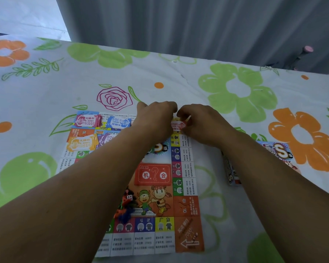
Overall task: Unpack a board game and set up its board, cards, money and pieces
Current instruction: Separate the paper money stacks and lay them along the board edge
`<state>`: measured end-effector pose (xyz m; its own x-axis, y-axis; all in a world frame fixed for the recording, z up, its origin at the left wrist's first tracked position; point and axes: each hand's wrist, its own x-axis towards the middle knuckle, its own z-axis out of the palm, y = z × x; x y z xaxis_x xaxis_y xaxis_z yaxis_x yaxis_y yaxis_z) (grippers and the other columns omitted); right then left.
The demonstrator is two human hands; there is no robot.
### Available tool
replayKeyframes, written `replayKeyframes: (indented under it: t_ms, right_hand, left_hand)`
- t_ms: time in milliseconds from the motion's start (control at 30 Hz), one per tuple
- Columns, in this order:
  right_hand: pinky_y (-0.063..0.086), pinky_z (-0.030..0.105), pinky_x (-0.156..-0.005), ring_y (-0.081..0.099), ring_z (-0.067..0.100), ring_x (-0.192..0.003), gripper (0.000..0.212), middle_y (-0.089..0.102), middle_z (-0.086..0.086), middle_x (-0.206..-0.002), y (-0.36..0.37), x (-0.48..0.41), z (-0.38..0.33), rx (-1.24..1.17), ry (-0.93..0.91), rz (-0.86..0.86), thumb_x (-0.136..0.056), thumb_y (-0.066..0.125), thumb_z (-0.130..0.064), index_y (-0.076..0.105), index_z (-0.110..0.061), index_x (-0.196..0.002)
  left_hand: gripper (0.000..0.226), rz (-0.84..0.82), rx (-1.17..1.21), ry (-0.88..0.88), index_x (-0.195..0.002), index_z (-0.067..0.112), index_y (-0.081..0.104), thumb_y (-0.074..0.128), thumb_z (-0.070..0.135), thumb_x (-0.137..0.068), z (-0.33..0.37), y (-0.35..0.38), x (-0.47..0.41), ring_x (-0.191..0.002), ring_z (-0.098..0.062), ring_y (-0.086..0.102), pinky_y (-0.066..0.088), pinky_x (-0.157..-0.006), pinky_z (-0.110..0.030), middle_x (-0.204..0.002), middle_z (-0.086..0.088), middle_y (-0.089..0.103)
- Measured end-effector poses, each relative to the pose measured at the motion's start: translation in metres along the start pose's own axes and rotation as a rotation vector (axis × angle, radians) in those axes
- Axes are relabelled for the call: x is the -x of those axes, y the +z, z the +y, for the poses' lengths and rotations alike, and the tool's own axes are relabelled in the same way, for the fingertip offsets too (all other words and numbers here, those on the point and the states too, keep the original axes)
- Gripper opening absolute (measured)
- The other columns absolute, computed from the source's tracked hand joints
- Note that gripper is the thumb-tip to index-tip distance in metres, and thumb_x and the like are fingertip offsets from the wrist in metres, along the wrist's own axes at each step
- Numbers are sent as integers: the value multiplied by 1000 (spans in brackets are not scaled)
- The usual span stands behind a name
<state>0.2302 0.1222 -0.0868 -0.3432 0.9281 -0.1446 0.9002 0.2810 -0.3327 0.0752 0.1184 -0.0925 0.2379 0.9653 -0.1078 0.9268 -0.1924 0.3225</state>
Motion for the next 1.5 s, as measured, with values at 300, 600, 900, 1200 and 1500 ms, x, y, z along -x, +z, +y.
replayKeyframes:
  t_ms: [300, 600, 900, 1200, 1500]
  right_hand:
    - [51, 39, -87, 62, 21, -98, 30, 65, 1, -112, 0, -1, 0, 16, -10, 3, -88, 68, -18, 63, -20, -117]
    - [50, 39, -86, 62, 20, -98, 32, 63, 1, -114, -1, -1, 0, 16, -11, -8, -88, 68, -18, 62, -20, -120]
    - [48, 34, -83, 57, 14, -92, 29, 62, -6, -113, -12, 2, -8, -47, -18, 21, -89, 66, -17, 62, -22, -117]
    - [39, 30, -74, 58, 18, -96, 17, 63, -4, -114, -14, 11, -51, -37, -124, -40, -92, 64, -23, 61, -24, -109]
    - [40, 30, -77, 57, 20, -98, 24, 61, -4, -108, -3, 21, -112, -57, -184, -35, -94, 63, -25, 61, -22, -117]
  left_hand:
    - [42, 4, 14, -11, -129, 26, 52, 67, 23, -90, -1, 1, 0, -115, -22, 59, 28, -105, -46, -119, 5, 68]
    - [43, 9, 17, -10, -129, 27, 52, 68, 23, -89, -2, 1, -1, -114, -21, 59, 28, -104, -45, -118, 6, 68]
    - [48, 107, 162, -89, -129, 26, 55, 64, 13, -84, -22, -22, 10, -114, -17, 60, 35, -102, -44, -119, 10, 68]
    - [50, 175, 292, -267, -115, 25, 64, 53, -1, -73, -65, -62, 49, -103, -20, 64, 45, -99, -49, -98, 12, 69]
    - [51, 215, 350, -374, -115, 24, 64, 64, -3, -71, -98, -87, 108, -99, -19, 66, 49, -96, -49, -98, 11, 69]
